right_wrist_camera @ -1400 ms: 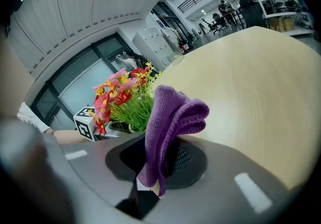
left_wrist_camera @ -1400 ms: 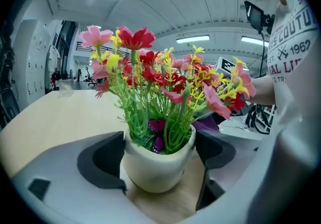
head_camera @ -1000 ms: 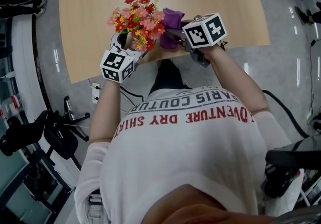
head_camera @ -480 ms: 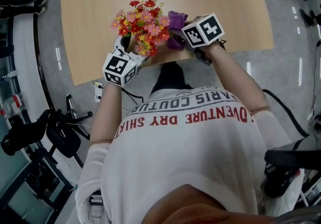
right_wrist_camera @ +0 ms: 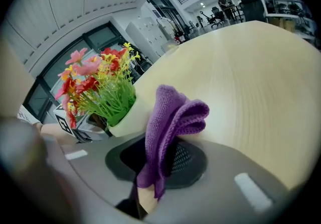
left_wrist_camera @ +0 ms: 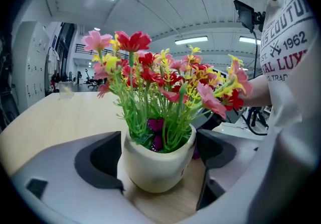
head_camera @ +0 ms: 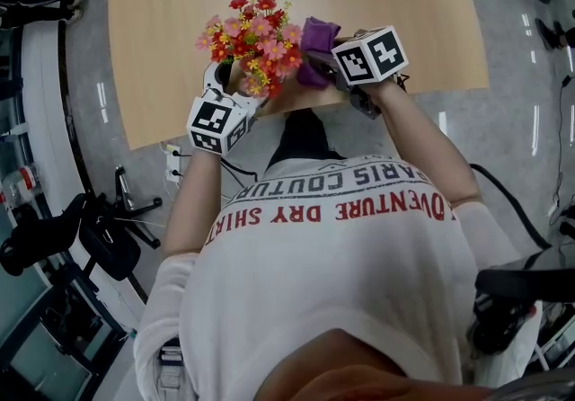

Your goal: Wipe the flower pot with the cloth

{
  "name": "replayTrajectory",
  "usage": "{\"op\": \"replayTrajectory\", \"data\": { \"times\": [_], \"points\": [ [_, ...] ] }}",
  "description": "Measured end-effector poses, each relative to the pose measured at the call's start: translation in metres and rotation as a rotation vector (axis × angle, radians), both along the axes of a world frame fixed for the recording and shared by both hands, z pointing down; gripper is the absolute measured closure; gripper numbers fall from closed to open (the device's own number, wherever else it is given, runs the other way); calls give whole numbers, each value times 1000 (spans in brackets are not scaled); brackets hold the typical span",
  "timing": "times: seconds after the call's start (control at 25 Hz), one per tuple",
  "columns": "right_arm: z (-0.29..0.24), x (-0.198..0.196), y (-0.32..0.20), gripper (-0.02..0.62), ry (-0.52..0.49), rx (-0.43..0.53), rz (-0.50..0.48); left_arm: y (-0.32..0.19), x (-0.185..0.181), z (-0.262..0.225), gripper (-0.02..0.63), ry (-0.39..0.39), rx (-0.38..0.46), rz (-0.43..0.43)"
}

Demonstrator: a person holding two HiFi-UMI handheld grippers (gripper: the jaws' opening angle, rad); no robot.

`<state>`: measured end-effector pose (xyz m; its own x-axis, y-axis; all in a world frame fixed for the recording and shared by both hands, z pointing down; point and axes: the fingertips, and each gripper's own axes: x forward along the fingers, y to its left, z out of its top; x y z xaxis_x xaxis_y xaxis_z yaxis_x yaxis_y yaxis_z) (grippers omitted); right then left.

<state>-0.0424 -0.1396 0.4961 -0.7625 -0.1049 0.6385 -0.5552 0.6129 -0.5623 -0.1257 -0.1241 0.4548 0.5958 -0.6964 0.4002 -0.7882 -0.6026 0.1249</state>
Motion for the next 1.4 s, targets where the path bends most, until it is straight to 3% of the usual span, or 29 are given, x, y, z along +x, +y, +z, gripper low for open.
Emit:
{"op": "replayTrajectory", "data": {
  "times": [0.24,0.56,0.68,1.04,1.4],
  "points": [
    [4,17,18,532,-6,32,29,21,-8,11,135,-1,26,-212],
    [0,23,18,532,-13,35,37,8,-4,19,135,-21,25,-492],
    [0,25,19,532,-13,33,42,-2,-6,18,135,3,29,-550],
    [0,25,25,532,-28,21,50,-5,-7,17,135,4,33,-509],
    [-21,13,22,532,-69,57,22,-1,-4,16,135,25,44,-196]
  ]
}}
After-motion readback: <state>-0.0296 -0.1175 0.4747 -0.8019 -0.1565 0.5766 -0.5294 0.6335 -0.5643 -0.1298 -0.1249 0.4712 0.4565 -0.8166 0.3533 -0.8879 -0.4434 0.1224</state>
